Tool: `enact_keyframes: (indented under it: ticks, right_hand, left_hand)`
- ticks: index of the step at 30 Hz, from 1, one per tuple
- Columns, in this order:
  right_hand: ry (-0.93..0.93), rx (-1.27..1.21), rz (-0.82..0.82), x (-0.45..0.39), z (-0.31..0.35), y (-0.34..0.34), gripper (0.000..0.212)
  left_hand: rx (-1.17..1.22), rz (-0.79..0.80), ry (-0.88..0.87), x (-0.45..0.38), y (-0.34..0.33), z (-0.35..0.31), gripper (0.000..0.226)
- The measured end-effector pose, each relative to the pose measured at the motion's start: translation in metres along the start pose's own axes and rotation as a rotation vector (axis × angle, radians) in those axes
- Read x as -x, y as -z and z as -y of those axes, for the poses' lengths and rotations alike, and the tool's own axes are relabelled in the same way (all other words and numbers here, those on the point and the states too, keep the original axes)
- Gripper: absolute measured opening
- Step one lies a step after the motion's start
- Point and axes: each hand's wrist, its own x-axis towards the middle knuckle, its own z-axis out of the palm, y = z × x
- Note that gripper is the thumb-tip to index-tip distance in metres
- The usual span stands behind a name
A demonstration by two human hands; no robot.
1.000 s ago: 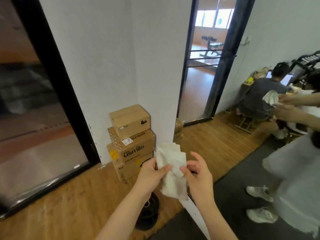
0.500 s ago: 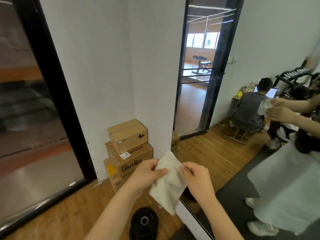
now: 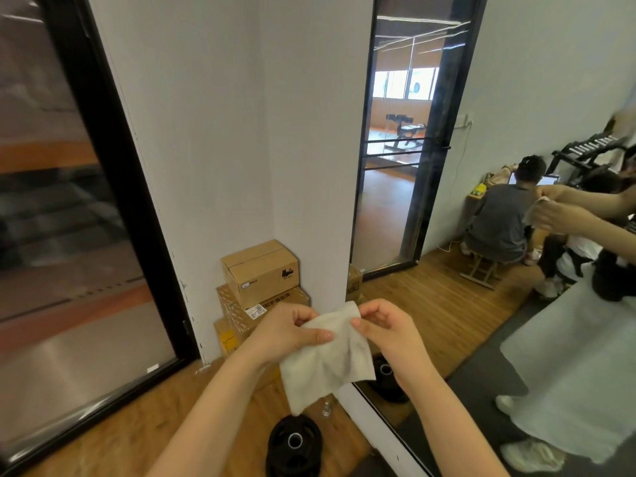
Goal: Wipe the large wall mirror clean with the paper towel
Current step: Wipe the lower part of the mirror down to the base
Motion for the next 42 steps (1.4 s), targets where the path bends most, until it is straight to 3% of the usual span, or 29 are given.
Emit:
enact_keyframes:
  ticks: [5, 8, 12, 15, 19, 22, 24, 27, 32, 36, 40, 42]
  right_hand:
    - [-0.068, -0.022, 0.062, 0.004, 0.007, -0.008, 0.025]
    - [-0.090, -0.071, 0.086, 0.011, 0.015, -0.011, 0.007]
    - [-0.050, -0.093, 0.000, 0.012, 0.016, -0.013, 0.009]
    - [-0.033, -0.118, -0.064, 0.011, 0.017, -0.016, 0.006]
    - [-0.048, -0.243, -0.118, 0.012, 0.017, -0.014, 0.003]
    - [-0.112, -0.340, -0.138, 0.013, 0.016, -0.014, 0.013]
    - [-0.141, -0.379, -0.116, 0.014, 0.015, -0.012, 0.019]
    - [-0.134, -0.321, -0.105, 0.016, 0.016, -0.010, 0.011]
    - [-0.032, -0.172, -0.319, 0.014, 0.017, -0.016, 0.011]
    - [0.022, -0.181, -0.390, 0.012, 0.018, -0.015, 0.012]
    - [0.094, -0.125, -0.250, 0.013, 0.023, -0.007, 0.016]
    - [0.119, -0.110, -0.165, 0.014, 0.023, -0.004, 0.020]
  left_hand:
    - [-0.018, 0.065, -0.019, 0.008, 0.011, -0.009, 0.007]
    - [-0.029, 0.074, -0.031, 0.013, 0.017, -0.016, 0.007]
    - [0.117, -0.160, -0.006, 0.016, 0.010, -0.014, 0.015]
    - [0.124, -0.333, 0.131, 0.018, 0.003, 0.001, 0.025]
    - [0.290, -0.241, 0.340, 0.025, -0.008, 0.019, 0.033]
    - [0.513, -0.206, 0.375, 0.027, -0.011, 0.019, 0.032]
    - [0.650, -0.209, 0.344, 0.025, -0.010, 0.015, 0.029]
    - [0.803, -0.315, 0.270, 0.023, -0.007, 0.009, 0.015]
    - [0.606, -0.544, 0.018, 0.025, -0.016, 0.001, 0.010]
    - [0.659, -0.454, -0.086, 0.028, -0.013, -0.008, 0.009]
    - [0.688, -0.402, -0.096, 0.032, -0.011, -0.014, 0.020]
    - [0.675, -0.429, -0.077, 0.031, -0.011, -0.015, 0.013]
